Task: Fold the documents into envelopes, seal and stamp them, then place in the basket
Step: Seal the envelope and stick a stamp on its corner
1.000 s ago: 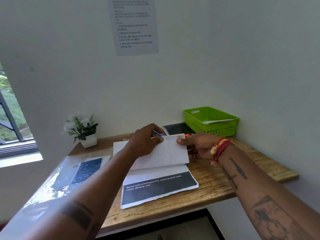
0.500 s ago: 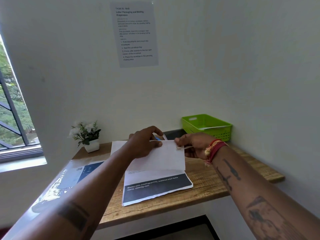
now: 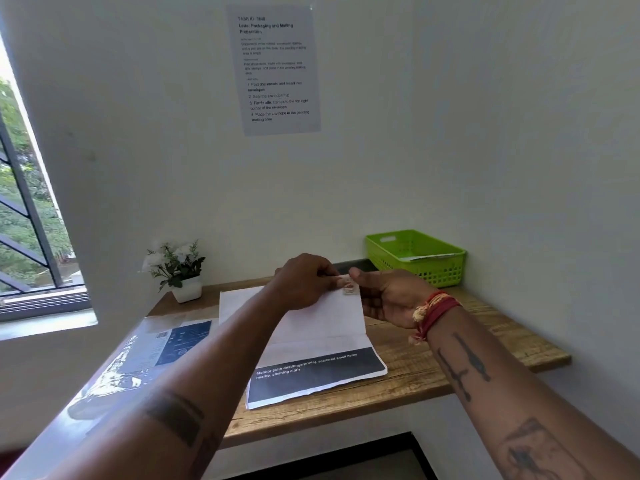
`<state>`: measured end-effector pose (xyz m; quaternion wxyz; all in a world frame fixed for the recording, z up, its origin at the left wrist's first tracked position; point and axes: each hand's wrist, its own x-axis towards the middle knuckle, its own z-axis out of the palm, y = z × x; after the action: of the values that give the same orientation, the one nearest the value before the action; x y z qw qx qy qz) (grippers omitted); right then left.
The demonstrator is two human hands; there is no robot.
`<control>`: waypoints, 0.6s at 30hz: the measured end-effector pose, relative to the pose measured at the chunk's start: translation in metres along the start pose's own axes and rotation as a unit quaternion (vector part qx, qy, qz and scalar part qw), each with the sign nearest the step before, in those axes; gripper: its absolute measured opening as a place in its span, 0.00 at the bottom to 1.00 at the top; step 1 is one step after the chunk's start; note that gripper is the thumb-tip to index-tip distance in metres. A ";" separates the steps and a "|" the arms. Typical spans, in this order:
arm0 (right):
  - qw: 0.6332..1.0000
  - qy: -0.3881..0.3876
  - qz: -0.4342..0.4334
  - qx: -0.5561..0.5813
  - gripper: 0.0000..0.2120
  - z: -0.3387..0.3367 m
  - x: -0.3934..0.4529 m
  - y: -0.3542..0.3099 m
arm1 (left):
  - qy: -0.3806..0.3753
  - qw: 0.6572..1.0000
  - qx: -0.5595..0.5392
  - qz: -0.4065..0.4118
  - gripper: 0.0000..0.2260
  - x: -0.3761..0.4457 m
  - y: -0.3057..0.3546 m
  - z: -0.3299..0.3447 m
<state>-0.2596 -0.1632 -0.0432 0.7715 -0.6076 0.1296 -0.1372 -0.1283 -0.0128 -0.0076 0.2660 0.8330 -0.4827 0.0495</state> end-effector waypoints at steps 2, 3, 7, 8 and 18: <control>1.000 0.002 -0.003 -0.014 0.20 -0.001 -0.002 0.003 | 0.004 1.000 -0.021 -0.005 0.08 -0.001 0.000 0.001; 1.000 0.007 -0.005 -0.023 0.20 -0.001 -0.002 0.005 | 0.005 0.999 -0.036 -0.005 0.07 -0.003 0.000 0.001; 0.998 0.024 -0.017 -0.052 0.19 0.002 0.001 0.013 | 0.003 0.994 -0.106 -0.026 0.07 -0.008 0.006 0.005; 0.998 0.025 -0.023 -0.060 0.18 0.003 0.002 0.014 | 0.001 0.992 -0.122 -0.034 0.08 -0.008 0.007 0.005; 0.998 -0.001 -0.034 -0.057 0.22 0.004 0.009 0.018 | -0.007 0.993 -0.117 -0.032 0.11 -0.007 0.011 0.001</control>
<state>-0.2489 -0.1587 -0.0596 0.7309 -0.6546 0.1154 -0.1550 -0.1417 -0.0122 -0.0067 0.3596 0.8114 -0.4603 -0.0222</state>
